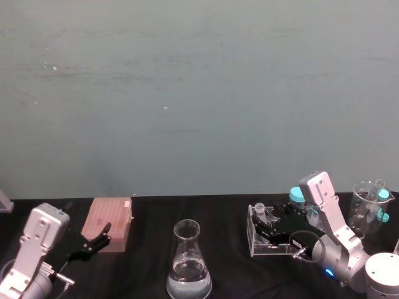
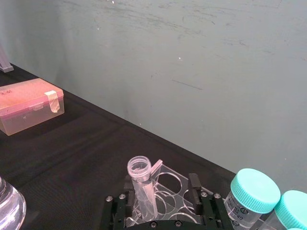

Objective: Pour the liquid from the test tube into the beaker using one hand.

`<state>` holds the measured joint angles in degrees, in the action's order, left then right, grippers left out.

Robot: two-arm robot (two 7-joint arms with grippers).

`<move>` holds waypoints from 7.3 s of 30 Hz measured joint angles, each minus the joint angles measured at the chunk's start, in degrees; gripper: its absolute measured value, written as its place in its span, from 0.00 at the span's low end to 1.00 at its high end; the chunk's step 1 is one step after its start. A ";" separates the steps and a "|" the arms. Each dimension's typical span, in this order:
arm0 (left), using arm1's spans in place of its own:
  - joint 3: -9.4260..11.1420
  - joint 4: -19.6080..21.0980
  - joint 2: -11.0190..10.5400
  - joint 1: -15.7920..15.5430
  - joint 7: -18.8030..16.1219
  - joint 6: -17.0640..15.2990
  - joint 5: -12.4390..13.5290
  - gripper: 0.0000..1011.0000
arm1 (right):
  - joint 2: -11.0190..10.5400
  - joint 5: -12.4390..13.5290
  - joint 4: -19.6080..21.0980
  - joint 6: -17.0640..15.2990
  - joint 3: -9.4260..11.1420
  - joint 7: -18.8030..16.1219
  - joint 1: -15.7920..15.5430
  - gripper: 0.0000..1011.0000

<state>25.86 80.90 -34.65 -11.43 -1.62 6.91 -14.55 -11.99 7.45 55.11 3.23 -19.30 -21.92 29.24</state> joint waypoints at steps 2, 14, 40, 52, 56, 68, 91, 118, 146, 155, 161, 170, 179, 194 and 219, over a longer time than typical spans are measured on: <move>0.00 0.00 0.00 0.00 0.00 0.00 0.00 0.99 | 0.00 0.00 0.00 0.00 0.00 0.00 -0.01 0.65; 0.00 0.00 0.00 0.00 0.00 0.00 0.00 0.99 | 0.00 0.00 0.00 0.00 0.00 0.00 -0.02 0.27; 0.00 0.00 0.00 0.00 0.00 0.00 0.00 0.99 | -0.04 0.00 0.13 -0.06 0.01 0.00 -0.02 0.21; 0.00 0.00 0.00 0.00 0.01 0.00 0.00 0.99 | -0.56 1.09 2.54 -0.86 0.67 -0.63 -0.58 0.21; 0.00 0.00 0.00 0.00 0.01 0.00 0.00 0.99 | -0.97 1.65 4.07 -1.23 0.97 -0.78 -0.92 0.21; 0.00 0.00 0.00 0.00 0.00 0.00 0.00 0.99 | -1.87 2.99 6.71 -1.85 1.49 -1.12 -1.07 0.21; 0.00 0.00 0.00 0.00 0.00 0.00 0.00 0.99 | -3.05 4.69 11.51 -1.78 1.39 -1.25 -1.76 0.21; 0.00 0.00 0.00 0.00 0.00 0.00 0.00 0.99 | -4.06 2.37 16.92 1.10 -2.17 -1.80 -3.09 0.21; 0.00 0.00 0.00 0.00 0.00 0.00 0.00 0.99 | -2.92 -3.54 16.66 2.62 -4.94 0.05 -1.41 0.21; 0.00 0.00 0.00 0.00 0.00 0.00 0.00 0.99 | -2.78 -6.74 15.97 4.73 -5.17 1.60 -0.97 0.21; 0.00 0.00 0.00 0.00 0.00 0.00 0.00 0.99 | -2.74 -7.84 15.80 5.06 -5.03 1.88 -0.90 0.21; 0.00 0.00 0.00 0.00 0.00 0.00 0.00 0.99 | -2.89 -10.89 16.39 5.89 -5.44 2.95 -1.32 0.21; 0.00 0.00 0.00 0.00 0.00 0.00 0.00 0.99 | -3.04 -14.91 17.08 7.08 -5.99 4.76 -1.92 0.21; 0.00 0.00 0.00 0.00 0.00 0.00 0.00 0.99 | -2.72 -17.85 18.39 7.46 -6.74 4.85 -2.69 0.21; 0.00 0.00 0.00 0.00 0.00 0.00 0.00 0.99 | -3.26 -23.38 20.37 11.47 -9.45 6.20 -4.00 0.21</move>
<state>25.86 80.90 -34.65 -11.43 -1.62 6.91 -14.55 -15.26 -15.93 75.48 14.70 -28.75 -15.73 25.23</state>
